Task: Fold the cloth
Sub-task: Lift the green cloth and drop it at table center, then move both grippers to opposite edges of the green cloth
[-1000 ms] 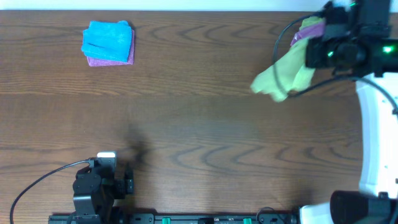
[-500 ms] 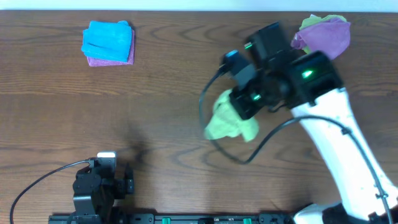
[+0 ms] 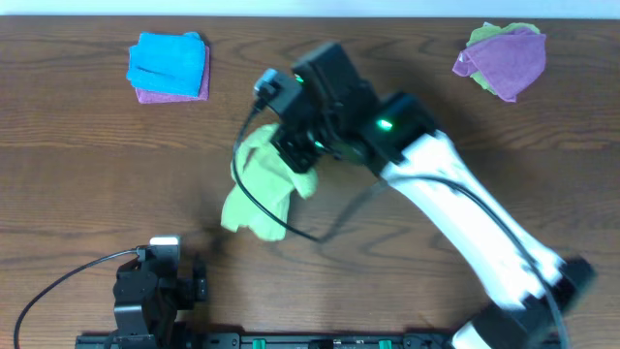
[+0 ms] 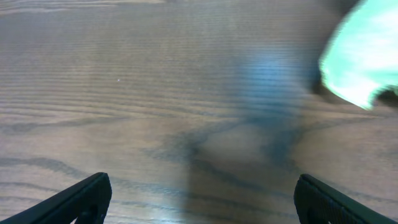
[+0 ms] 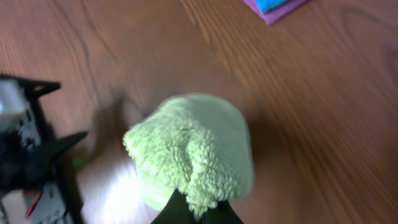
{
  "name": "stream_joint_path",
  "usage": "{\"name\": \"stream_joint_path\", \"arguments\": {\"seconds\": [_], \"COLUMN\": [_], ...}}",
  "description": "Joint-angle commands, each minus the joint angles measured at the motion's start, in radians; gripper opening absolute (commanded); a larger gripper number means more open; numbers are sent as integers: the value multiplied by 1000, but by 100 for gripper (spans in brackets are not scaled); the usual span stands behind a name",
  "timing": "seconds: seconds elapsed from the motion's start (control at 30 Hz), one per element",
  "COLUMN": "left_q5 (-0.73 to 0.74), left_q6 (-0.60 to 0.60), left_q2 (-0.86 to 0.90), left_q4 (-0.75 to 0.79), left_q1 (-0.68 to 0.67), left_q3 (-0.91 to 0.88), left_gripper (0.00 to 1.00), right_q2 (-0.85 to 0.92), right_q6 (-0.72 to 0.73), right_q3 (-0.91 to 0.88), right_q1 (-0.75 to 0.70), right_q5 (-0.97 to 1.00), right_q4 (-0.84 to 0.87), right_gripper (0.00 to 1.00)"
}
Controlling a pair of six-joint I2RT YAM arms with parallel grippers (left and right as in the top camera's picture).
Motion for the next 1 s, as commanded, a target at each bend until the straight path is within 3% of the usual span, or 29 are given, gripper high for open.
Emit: {"name": "stream_joint_path", "arguments": {"seconds": [0.0, 0.17, 0.33, 0.47, 0.5, 0.53, 0.57, 0.67, 0.97], "left_q5": [-34, -14, 13, 120, 140, 157, 178, 261, 410], "left_q6": [18, 17, 14, 13, 13, 13, 13, 13, 13], "left_q2": [-7, -7, -7, -7, -7, -7, -7, -7, -7], "left_q4": [7, 22, 36, 43, 44, 44, 46, 56, 87], "left_q1": [-3, -3, -3, -3, -3, -3, -3, -3, -3], "left_q3": [-4, -4, -4, -4, -4, -4, -4, -4, -4], "left_gripper": [95, 95, 95, 95, 95, 95, 95, 95, 95], "right_q2": [91, 146, 145, 136, 127, 115, 97, -21, -174], "right_q6": [26, 37, 28, 36, 48, 61, 87, 122, 141], "right_q3": [0, 0, 24, 34, 34, 35, 37, 42, 34], "right_q1": [-22, -18, -81, -249, -296, -333, -373, -483, -537], "right_q5": [-139, -193, 70, 278, 297, 319, 356, 379, 276], "right_q4": [64, 97, 13, -109, -129, -148, -175, -245, -380], "right_gripper": [1, 1, 1, 2, 13, 50, 99, 99, 99]}}
